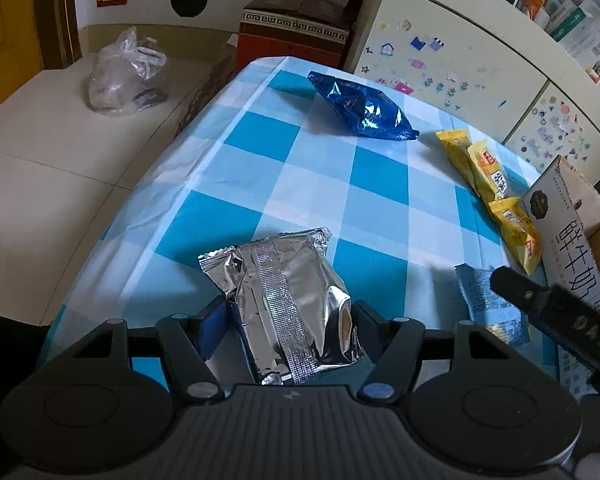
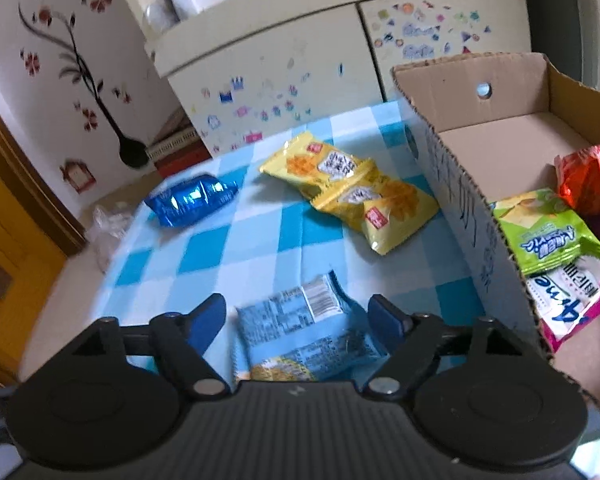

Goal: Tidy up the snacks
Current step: 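Close left gripper on silver foil bag while right gripper grasps blue-and-yellow wafer bag, then carry silver bag with left gripper while right gripper carries wafer bag into box, release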

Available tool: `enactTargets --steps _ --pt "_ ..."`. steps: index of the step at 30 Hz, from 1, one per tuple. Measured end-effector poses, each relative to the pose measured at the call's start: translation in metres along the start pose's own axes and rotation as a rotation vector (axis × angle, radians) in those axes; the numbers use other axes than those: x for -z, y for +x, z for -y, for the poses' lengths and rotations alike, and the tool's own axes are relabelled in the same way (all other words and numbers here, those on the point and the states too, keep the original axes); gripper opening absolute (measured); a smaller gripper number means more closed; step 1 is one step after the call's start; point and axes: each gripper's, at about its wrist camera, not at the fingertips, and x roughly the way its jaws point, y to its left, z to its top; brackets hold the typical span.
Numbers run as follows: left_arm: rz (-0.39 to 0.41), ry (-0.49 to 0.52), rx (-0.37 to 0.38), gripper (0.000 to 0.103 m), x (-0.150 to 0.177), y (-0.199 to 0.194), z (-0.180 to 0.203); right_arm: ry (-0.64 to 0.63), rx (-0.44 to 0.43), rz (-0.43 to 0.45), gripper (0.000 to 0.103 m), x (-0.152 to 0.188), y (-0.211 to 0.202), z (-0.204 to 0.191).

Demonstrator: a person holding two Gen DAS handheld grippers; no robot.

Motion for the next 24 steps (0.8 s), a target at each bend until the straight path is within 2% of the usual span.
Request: enactTargets --steps 6,8,12,16,24 --pt "0.010 0.041 -0.032 0.074 -0.001 0.005 0.008 -0.170 0.081 -0.031 0.085 0.009 0.016 -0.019" --pt "0.013 0.073 -0.052 0.074 0.000 0.008 0.013 -0.193 0.100 -0.024 0.079 0.011 0.017 -0.022" --pt "0.025 0.118 -0.081 0.072 0.001 0.010 0.019 -0.167 0.094 -0.010 0.059 0.008 0.014 -0.019" --pt "0.026 0.107 -0.051 0.069 -0.001 0.007 0.018 -0.151 0.082 -0.005 0.058 0.007 0.010 -0.019" --pt "0.074 0.099 -0.004 0.069 -0.006 -0.011 0.019 -0.129 0.041 0.068 0.058 -0.007 -0.019 -0.022"
